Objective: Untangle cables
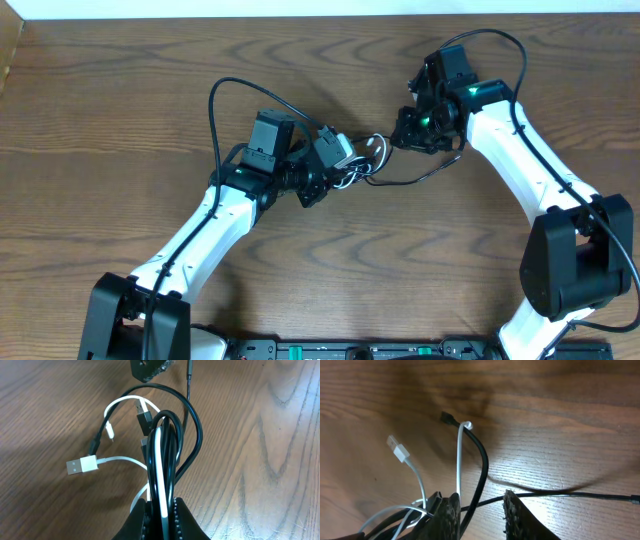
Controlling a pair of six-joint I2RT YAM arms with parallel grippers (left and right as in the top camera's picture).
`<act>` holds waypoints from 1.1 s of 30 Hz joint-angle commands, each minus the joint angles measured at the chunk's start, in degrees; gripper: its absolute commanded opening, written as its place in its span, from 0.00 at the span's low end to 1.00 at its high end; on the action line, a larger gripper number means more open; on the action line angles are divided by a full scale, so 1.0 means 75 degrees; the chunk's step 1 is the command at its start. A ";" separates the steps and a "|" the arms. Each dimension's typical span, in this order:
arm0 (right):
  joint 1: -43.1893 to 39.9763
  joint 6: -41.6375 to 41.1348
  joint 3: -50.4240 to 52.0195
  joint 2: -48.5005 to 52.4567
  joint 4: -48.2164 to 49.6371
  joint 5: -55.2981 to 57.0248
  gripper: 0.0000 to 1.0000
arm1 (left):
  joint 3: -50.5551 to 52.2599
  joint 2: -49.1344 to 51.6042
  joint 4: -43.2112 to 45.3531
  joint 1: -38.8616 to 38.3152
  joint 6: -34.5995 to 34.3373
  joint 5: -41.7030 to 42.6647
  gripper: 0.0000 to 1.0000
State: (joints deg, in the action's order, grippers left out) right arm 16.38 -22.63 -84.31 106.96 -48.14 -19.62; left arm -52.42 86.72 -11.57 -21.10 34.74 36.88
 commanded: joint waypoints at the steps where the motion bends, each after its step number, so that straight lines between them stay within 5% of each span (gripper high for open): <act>1: 0.0044 -0.0224 -0.0026 -0.0058 -0.0058 0.0213 0.26 | 0.0070 -0.0096 0.0032 0.0009 0.0044 -0.0009 0.07; 33: 0.0478 -0.0318 0.0775 -0.0058 0.0163 0.1029 0.25 | 0.0070 -0.0096 0.0411 0.0009 -0.1017 0.0498 0.07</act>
State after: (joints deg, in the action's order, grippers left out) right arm 19.66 -24.53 -80.42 106.96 -46.83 -15.79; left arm -52.42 86.72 -8.78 -21.12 28.49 37.56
